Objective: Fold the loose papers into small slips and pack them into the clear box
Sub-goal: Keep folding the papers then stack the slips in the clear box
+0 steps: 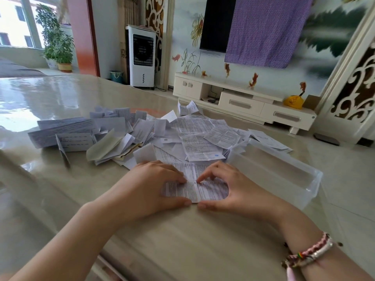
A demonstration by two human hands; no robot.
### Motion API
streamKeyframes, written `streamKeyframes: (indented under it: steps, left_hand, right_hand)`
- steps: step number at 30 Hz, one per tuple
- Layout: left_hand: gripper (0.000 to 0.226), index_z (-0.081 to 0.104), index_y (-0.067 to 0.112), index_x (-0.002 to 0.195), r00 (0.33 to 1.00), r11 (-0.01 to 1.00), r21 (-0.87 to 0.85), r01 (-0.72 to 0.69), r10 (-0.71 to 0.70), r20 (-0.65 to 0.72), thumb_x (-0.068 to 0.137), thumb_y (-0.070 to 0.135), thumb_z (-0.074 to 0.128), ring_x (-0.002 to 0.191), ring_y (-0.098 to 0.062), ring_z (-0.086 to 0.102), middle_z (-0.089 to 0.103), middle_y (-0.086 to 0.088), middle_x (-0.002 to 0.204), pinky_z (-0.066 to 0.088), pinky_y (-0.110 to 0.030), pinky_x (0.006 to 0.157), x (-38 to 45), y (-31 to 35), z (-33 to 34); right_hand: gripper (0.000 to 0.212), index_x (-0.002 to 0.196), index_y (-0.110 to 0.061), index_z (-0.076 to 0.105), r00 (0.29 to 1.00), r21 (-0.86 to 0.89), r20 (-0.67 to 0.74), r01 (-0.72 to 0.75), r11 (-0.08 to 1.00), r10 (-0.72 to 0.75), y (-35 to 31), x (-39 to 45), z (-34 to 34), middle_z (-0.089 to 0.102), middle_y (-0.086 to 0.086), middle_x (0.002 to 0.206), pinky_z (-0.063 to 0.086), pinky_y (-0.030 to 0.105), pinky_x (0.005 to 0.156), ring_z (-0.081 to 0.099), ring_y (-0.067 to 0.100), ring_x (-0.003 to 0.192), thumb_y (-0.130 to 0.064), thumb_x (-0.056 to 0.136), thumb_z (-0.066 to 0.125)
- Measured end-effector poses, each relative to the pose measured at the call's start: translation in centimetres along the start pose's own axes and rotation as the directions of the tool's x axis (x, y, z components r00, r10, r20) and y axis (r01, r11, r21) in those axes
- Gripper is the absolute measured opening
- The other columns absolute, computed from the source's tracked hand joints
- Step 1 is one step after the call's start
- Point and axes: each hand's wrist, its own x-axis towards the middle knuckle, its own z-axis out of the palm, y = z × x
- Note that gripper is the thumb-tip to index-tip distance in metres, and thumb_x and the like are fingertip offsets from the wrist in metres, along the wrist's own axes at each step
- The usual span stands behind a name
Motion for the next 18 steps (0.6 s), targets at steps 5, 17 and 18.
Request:
streamKeyframes:
  steps: [5,17,18]
  left_hand:
    - [0.062,0.073,0.034,0.105,0.998,0.999,-0.015,-0.051,0.051,-0.039,0.084,0.076,0.032,0.102,0.002,0.06,0.067,0.022,0.113,0.048,-0.026,0.092,-0.07,0.5,-0.21]
    - [0.044,0.072,0.032,0.11,0.993,0.993,-0.034,-0.112,0.11,-0.053,0.091,0.052,0.037,0.108,0.001,0.059,0.066,0.02,0.118,0.046,-0.018,0.093,-0.59,-0.19,0.06]
    - [0.045,0.072,0.031,0.109,0.993,0.991,-0.076,-0.11,0.107,-0.045,0.091,0.053,0.036,0.108,0.002,0.058,0.066,0.022,0.117,0.046,-0.018,0.093,-0.61,-0.16,0.07]
  right_hand:
    - [0.033,0.108,-0.039,0.065,0.997,0.019,-0.048,0.059,0.998,-0.058,0.26,-0.08,-0.15,0.055,-0.024,0.112,0.04,0.024,0.101,0.05,-0.004,0.113,-0.041,0.077,0.074]
    - [0.009,0.091,-0.026,0.078,0.991,0.313,-0.099,-0.058,0.948,0.094,0.19,-0.84,-0.93,0.074,-0.013,0.088,0.052,0.021,0.084,0.068,-0.001,0.088,-0.025,0.087,0.07]
    - [0.009,0.087,-0.023,0.078,0.988,0.366,-0.11,-0.063,0.928,0.11,0.01,-0.8,-1.01,0.075,-0.01,0.083,0.052,0.018,0.08,0.068,0.0,0.083,-0.029,0.085,0.071]
